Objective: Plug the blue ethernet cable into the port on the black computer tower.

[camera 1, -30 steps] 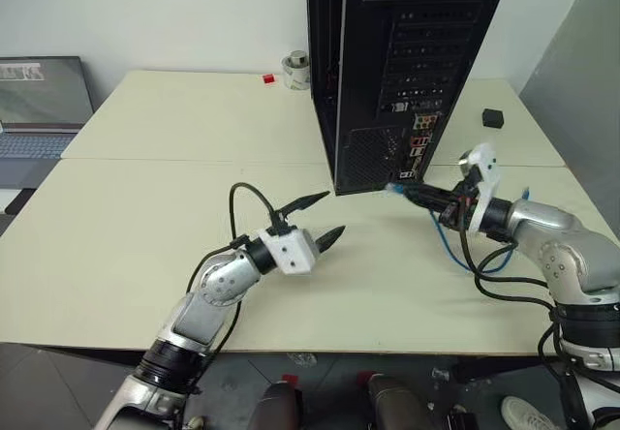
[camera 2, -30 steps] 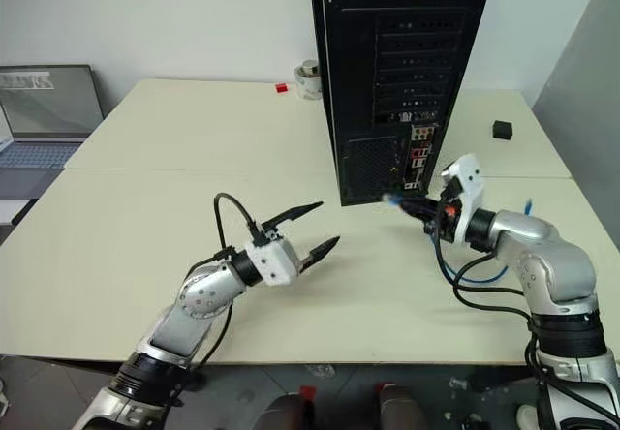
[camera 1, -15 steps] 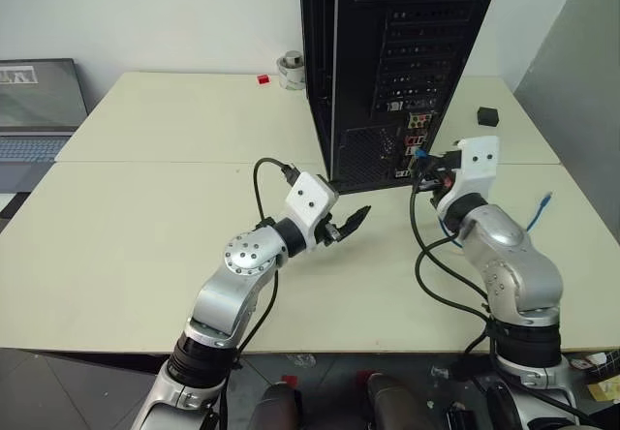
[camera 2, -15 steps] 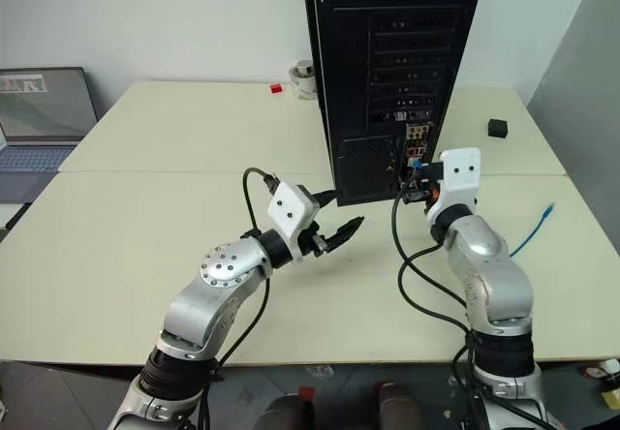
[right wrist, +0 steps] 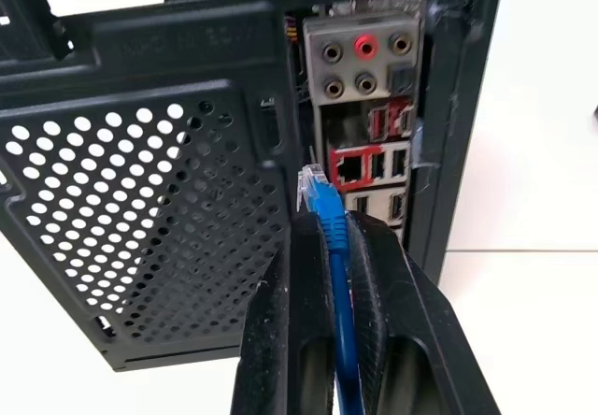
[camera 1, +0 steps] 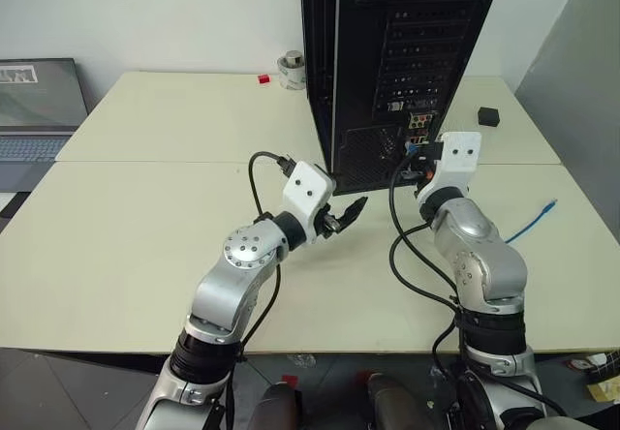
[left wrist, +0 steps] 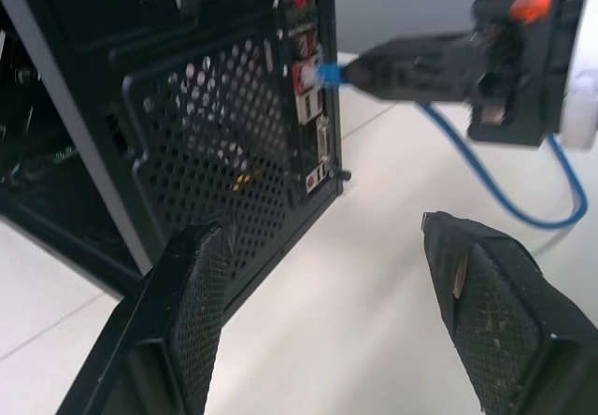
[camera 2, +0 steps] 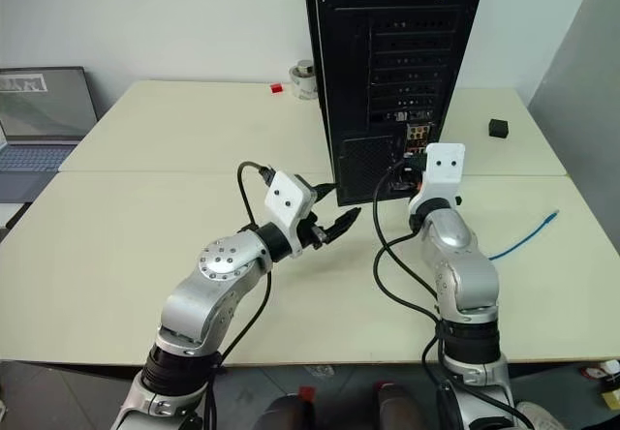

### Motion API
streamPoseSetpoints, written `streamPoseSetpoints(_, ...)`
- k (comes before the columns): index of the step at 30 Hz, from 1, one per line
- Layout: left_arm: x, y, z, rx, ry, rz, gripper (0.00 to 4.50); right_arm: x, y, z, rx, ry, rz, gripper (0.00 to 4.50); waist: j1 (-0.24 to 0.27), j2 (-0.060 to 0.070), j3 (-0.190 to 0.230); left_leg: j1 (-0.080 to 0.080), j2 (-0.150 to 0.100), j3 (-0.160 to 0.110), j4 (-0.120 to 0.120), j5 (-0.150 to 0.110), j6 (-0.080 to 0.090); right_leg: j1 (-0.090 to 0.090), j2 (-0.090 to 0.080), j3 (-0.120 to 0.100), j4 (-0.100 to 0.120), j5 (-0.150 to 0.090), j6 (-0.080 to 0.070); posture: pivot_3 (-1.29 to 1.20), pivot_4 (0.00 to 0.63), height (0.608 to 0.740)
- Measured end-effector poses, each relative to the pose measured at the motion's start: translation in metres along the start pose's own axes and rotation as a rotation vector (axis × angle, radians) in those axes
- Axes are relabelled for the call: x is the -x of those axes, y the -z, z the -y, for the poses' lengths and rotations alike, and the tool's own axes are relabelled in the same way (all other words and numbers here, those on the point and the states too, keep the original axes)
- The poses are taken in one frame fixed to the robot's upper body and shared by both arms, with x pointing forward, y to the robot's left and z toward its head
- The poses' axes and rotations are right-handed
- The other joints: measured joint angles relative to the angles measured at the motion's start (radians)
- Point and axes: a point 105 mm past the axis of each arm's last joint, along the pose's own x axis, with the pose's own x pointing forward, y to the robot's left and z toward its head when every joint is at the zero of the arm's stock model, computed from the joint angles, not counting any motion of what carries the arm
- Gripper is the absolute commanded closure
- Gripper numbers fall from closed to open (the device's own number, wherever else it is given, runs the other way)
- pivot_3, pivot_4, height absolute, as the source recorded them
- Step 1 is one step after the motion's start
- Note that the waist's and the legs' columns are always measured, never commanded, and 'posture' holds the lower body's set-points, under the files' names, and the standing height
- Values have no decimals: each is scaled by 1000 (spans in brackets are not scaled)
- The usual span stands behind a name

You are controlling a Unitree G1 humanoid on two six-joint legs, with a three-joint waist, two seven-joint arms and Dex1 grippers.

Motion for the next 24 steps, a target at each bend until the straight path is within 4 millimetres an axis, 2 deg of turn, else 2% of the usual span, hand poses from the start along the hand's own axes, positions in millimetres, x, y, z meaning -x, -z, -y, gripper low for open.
streamPoseSetpoints(5, 0, -2, 4, 16, 32, 12, 1126, -3, 2, 7, -12, 26, -8, 4500, 0, 0, 0, 0, 0, 0, 0, 0, 0, 0, 0, 0, 0, 0, 0, 0, 150, 740)
streamPoseSetpoints(24, 1, -2, 3, 3, 29, 8, 1126, -12, -1, 9, -25, 31, 7, 4500, -1, 0, 0, 0, 0, 0, -1, 0, 0, 0, 0, 0, 0, 0, 0, 0, 150, 740)
